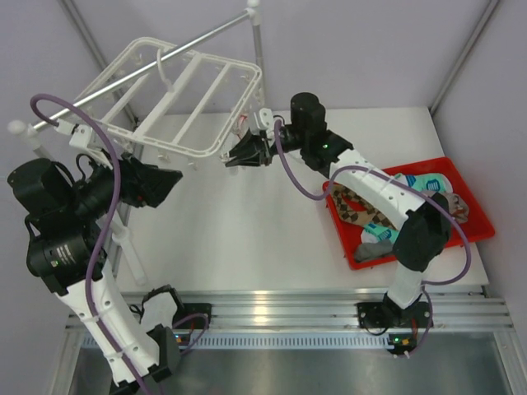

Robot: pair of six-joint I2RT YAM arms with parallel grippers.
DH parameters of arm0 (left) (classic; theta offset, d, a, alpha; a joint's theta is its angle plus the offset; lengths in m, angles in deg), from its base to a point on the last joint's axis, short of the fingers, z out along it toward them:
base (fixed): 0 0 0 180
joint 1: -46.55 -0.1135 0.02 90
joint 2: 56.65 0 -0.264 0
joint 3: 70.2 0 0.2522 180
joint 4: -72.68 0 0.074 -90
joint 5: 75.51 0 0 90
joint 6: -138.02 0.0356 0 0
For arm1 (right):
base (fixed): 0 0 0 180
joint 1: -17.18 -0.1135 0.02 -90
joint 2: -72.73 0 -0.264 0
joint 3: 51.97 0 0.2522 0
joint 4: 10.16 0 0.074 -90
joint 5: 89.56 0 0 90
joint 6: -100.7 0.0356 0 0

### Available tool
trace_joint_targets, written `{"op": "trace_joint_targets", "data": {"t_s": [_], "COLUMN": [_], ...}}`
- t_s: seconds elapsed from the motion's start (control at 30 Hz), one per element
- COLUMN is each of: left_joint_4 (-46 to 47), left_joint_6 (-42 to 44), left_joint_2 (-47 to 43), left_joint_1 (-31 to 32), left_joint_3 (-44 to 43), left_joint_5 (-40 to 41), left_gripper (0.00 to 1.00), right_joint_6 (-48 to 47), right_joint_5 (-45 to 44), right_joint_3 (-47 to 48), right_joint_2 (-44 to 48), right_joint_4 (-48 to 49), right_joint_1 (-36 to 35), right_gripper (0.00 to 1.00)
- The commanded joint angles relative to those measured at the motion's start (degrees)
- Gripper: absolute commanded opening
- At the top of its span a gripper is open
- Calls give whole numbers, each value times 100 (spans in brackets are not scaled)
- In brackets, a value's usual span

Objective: Clip the socks to the hanger
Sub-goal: Open the clamp at the hanger.

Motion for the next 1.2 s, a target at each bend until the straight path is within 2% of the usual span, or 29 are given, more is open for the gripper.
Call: {"op": "trace_joint_targets", "data": {"t_s": [0.0,0.13,0.27,0.43,0.57,0.7,0.8,0.9,0.93,1.17], "left_joint_4": [-20,51,191,1023,1569,1791,1983,1985,1967,1835], "left_joint_6": [-242,-339,-418,-550,-971,-1033,-1060,-1051,-982,-665], "left_joint_2": [-204,-433,-486,-434,-275,-126,41,234,269,147], "left_joint_1": [-33,-41,-33,-33,-33,107,686,1731,2021,2296], "left_joint_3": [363,951,1190,1384,1489,1595,1472,1331,1322,1576], "left_joint_5": [-485,-310,-169,-20,-1,270,796,1910,1897,2108], "left_gripper": [79,78,78,78,76,73,73,73,73,71], "right_joint_6": [-238,-106,237,562,676,747,817,852,861,1169], "right_joint_5": [-79,-448,-852,-1133,-1283,-1354,-1336,-1380,-1423,-1486], "right_joint_3": [288,279,279,340,367,375,349,358,393,525], "right_joint_2": [-9,18,9,-61,-105,-176,-219,-272,-290,-404], "right_joint_4": [-147,-138,-7,99,170,196,310,337,328,424], "right_joint_1": [-226,-385,-525,-614,-649,-649,-649,-649,-640,-587], "right_gripper": [0,0,0,0,0,0,0,0,0,0]}}
